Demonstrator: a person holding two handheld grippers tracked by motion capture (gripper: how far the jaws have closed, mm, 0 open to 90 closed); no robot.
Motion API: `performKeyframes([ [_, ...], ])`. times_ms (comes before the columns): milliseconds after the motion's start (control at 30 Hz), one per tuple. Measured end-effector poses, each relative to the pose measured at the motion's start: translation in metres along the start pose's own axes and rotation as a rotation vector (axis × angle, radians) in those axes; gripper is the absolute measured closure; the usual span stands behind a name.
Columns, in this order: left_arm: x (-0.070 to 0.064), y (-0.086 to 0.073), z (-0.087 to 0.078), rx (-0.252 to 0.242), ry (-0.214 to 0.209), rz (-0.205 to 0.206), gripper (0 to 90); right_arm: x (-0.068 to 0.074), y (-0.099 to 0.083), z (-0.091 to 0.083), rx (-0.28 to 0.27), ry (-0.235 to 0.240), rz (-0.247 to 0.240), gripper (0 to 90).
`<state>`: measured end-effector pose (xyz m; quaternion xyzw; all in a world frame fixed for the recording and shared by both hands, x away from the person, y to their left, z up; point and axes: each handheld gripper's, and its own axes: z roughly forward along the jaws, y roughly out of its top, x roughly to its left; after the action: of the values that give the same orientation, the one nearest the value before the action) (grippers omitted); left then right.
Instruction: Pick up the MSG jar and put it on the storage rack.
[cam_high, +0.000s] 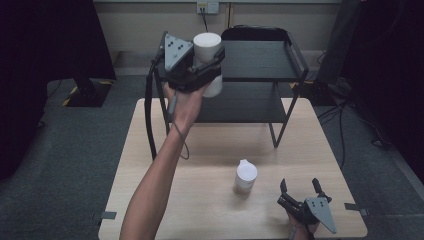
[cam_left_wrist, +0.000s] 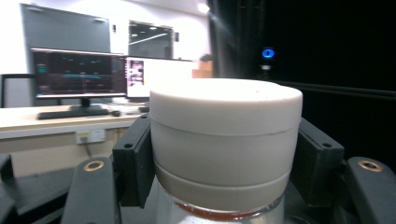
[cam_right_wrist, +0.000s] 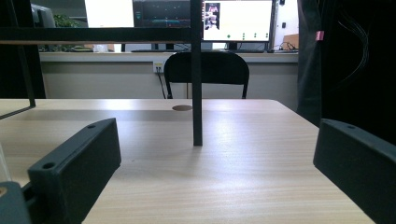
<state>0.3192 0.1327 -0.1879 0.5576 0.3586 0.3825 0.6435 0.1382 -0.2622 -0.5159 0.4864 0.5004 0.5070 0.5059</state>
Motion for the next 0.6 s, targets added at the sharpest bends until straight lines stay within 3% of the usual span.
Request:
performKeyframes([
  [67,-0.003,0.003,0.013,0.007,0.046,0.008,34.3,0.0,0.0,0.0,-0.001,0.0,0.001,0.0],
  [167,0.001,0.006,0.029,0.023,0.073,-0.026,34.3,0.0,0.0,0.0,0.0,0.0,0.001,0.0],
  [267,-0.007,0.001,0.044,0.024,0.128,0.04,34.3,0.0,0.0,0.0,0.0,0.001,0.0,0.0],
  [367,-0.005,0.0,0.055,0.032,0.129,0.02,34.3,0.0,0.0,0.0,0.0,0.001,0.001,0.0],
  [500,-0.005,-0.002,0.063,0.045,0.138,0.03,34.3,0.0,0.0,0.0,0.0,0.001,0.001,0.0],
  [600,-0.004,-0.003,0.067,0.043,0.149,0.007,34.3,0.0,0.0,0.0,-0.001,0.003,0.002,0.0],
])
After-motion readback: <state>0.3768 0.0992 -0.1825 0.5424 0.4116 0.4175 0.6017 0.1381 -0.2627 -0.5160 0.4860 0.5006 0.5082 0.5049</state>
